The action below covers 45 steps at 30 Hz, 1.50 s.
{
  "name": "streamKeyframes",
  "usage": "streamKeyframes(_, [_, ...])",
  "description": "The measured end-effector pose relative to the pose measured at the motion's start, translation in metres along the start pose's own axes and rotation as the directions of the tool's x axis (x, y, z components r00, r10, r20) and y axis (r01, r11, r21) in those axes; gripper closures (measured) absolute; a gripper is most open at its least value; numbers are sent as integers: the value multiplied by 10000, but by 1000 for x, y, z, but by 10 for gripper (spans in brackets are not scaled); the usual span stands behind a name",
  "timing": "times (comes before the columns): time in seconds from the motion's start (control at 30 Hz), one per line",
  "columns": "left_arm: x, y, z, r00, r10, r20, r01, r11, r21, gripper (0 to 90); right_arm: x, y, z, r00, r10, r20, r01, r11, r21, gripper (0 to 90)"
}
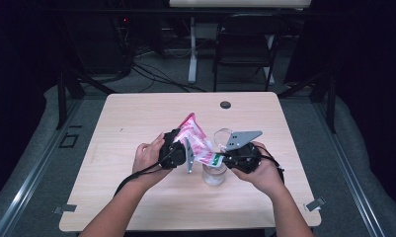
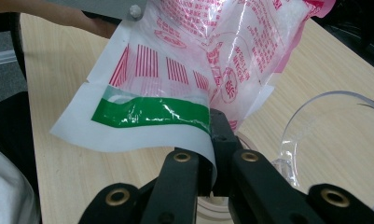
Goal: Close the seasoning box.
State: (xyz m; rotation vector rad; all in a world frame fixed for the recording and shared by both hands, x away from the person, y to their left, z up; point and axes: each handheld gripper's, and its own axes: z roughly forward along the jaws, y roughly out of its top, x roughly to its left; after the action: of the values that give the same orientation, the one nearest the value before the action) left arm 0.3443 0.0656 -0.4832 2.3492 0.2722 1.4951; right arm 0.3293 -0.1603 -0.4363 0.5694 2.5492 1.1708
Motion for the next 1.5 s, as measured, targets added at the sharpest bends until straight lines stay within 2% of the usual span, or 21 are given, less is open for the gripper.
streamKeyframes(0.73, [-2,4,-1,9976,543,-423,-544,9985,-17,586,-2,-8,3,9999,83,-100,-81,9997,225,900])
streamKeyframes(1.07, [-1,6,-2,9974,566,-452,-565,9984,41,587,-2,-9,5,9999,112,-100,-108,9993,364,900])
streamKeyframes(1.5, [0,10,-3,9946,798,-670,-800,9968,-12,587,-4,-11,5,9999,125,-91,-120,9988,473,900])
